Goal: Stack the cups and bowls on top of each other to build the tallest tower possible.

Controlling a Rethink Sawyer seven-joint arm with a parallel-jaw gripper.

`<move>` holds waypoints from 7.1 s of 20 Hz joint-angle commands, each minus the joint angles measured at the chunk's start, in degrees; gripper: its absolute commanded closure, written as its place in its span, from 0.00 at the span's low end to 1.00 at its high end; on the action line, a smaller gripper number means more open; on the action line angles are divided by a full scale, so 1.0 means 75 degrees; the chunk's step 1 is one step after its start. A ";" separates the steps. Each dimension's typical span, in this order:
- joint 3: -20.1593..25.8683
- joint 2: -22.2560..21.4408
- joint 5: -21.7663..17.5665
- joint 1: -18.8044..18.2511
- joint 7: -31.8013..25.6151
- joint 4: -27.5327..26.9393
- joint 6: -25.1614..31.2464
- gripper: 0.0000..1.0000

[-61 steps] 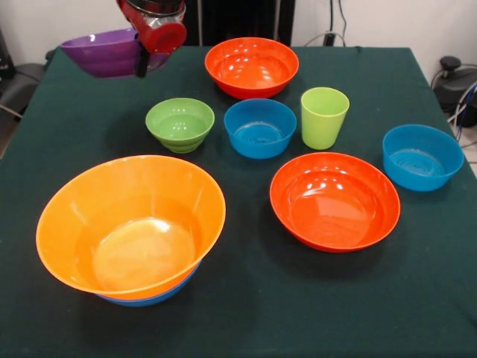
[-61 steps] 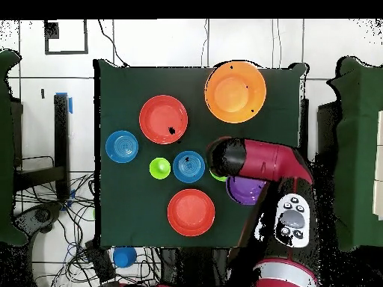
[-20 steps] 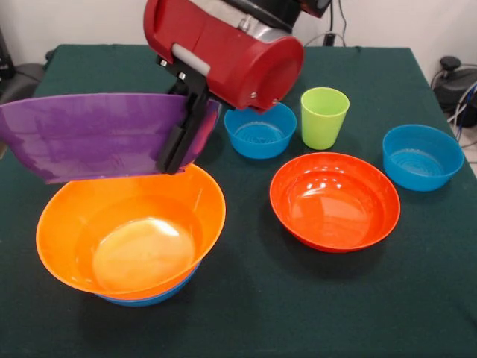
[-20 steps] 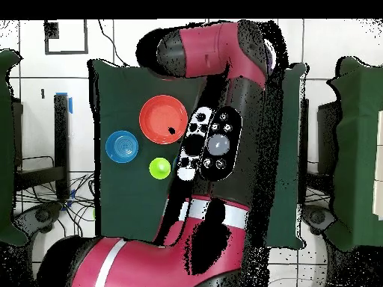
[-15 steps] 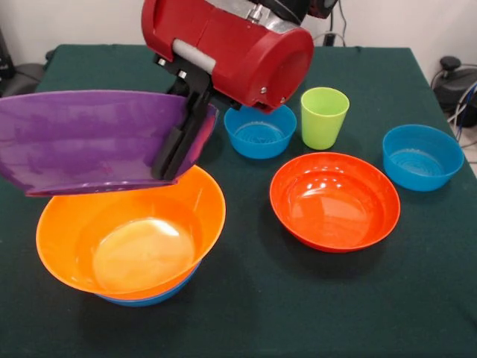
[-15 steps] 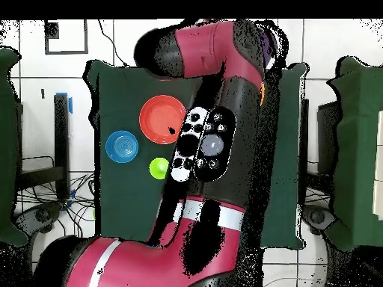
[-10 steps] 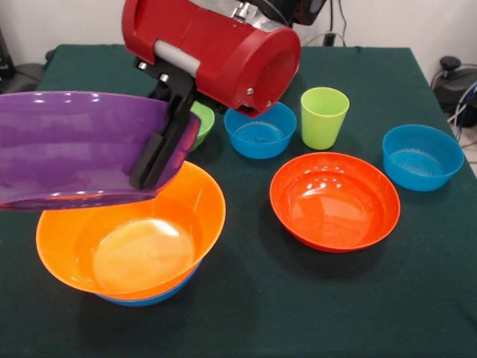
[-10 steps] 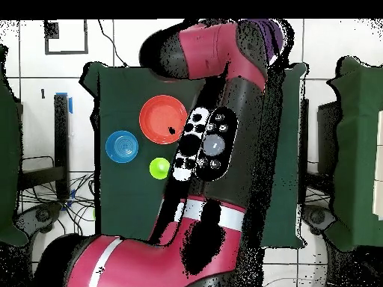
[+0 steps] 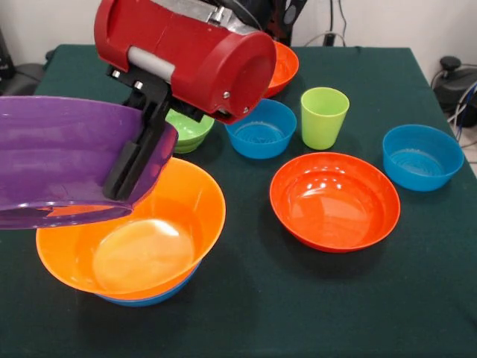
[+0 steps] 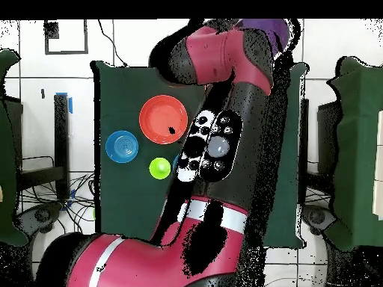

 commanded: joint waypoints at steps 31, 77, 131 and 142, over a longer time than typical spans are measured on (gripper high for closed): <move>-0.1925 0.0451 0.2079 0.1328 0.2231 0.3423 -0.3880 1.00; -0.1912 0.1216 0.3752 0.1538 0.1857 0.4258 -0.6048 1.00; -0.2570 0.2435 0.6087 0.1994 0.1416 0.4270 -0.8147 1.00; -0.2603 0.2405 0.6097 0.2071 0.1351 0.4321 -0.7797 0.00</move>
